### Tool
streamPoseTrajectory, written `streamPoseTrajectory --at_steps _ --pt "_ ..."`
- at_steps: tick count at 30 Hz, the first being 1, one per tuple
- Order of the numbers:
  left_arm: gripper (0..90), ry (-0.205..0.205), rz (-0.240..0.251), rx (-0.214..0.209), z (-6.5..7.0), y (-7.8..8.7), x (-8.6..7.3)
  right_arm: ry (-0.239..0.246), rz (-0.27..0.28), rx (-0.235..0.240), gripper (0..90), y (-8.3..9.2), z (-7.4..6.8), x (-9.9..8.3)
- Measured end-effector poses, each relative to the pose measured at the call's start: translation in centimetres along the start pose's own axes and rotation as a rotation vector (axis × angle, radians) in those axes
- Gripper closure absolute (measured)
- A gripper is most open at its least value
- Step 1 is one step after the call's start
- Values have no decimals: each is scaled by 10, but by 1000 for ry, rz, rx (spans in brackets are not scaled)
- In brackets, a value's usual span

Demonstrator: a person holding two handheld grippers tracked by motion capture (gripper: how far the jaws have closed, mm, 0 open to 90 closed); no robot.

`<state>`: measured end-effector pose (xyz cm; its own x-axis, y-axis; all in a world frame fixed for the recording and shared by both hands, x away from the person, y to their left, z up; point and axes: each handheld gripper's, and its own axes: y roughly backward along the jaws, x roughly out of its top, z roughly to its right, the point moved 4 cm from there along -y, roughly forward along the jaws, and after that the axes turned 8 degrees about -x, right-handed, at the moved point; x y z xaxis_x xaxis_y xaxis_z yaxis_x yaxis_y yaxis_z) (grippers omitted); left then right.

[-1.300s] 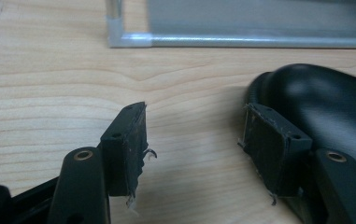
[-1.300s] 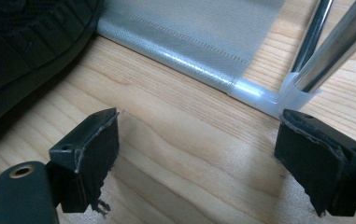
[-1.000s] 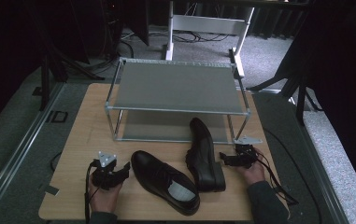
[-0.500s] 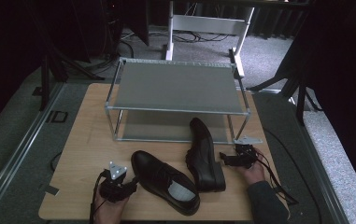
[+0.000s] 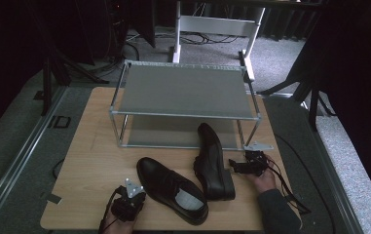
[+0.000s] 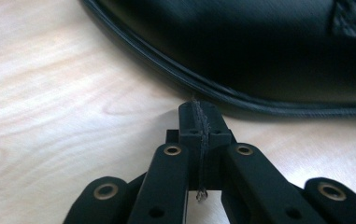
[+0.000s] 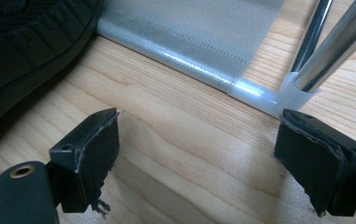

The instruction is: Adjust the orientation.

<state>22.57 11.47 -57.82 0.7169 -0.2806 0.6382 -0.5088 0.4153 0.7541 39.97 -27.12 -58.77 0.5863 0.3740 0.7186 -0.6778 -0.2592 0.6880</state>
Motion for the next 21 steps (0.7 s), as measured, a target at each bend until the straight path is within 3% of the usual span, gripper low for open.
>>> streamPoseTrajectory --at_steps 9,21 --pt "900 -16 -4 -3 7 -1 0 0 0 0 134 0 0 0" --pt "898 -8 6 3 -7 -20 25 0 0 0 134 0 0 0"
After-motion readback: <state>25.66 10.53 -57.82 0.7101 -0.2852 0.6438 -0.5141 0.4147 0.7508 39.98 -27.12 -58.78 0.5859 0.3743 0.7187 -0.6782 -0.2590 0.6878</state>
